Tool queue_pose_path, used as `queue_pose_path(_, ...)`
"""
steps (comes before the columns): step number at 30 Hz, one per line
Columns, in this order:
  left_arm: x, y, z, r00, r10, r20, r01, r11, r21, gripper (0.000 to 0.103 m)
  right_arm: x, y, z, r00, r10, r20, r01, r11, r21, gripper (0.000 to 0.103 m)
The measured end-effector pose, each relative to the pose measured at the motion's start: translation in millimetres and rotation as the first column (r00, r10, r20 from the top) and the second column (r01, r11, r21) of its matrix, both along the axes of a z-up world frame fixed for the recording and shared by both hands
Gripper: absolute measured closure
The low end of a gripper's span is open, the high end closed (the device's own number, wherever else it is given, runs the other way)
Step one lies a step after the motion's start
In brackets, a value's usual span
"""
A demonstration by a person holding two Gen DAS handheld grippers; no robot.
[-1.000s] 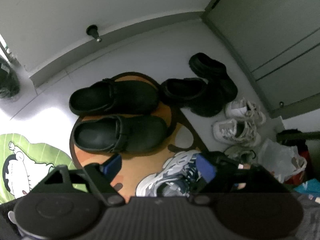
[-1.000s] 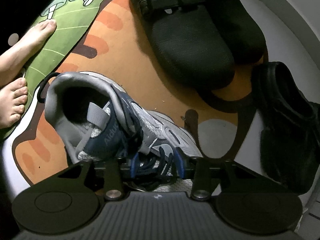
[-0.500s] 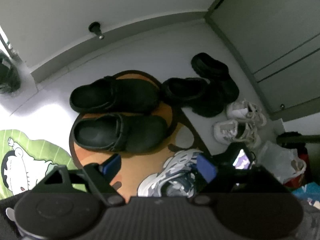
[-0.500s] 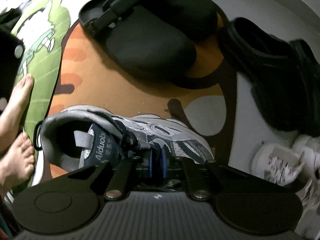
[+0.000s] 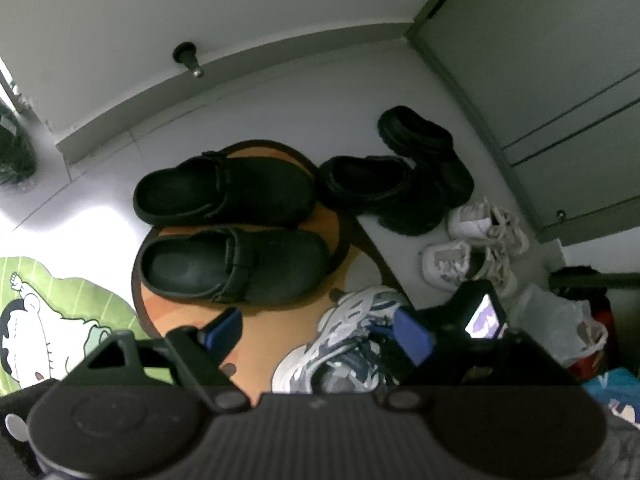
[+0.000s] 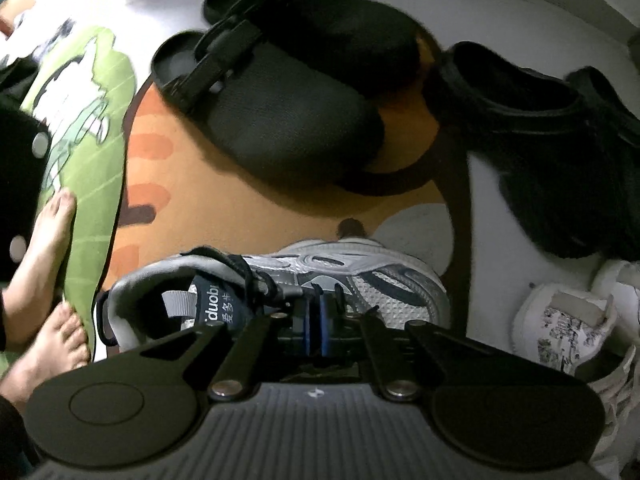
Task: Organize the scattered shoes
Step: 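Close the right gripper on the grey-white sneaker's heel collar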
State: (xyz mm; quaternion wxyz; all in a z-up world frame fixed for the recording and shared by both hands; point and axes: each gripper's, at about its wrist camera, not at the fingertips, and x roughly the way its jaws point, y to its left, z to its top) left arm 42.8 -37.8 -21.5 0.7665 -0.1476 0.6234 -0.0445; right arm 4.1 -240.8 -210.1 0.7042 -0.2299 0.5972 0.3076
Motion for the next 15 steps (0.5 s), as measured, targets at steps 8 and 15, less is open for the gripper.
queue_pose_path(8,1,-2,0,1.0,0.0,0.0,0.0,1.0,-0.005,0.019,-4,-13,2,0.999,-0.034,0.001,0.034,0.999,-0.005,0.099)
queue_pose_path(15,3,-2,1,1.0,-0.001,0.0,0.001,1.0,-0.007,0.018,-8,-29,5,0.994,-0.107,0.013,0.107,0.994,0.007,0.099)
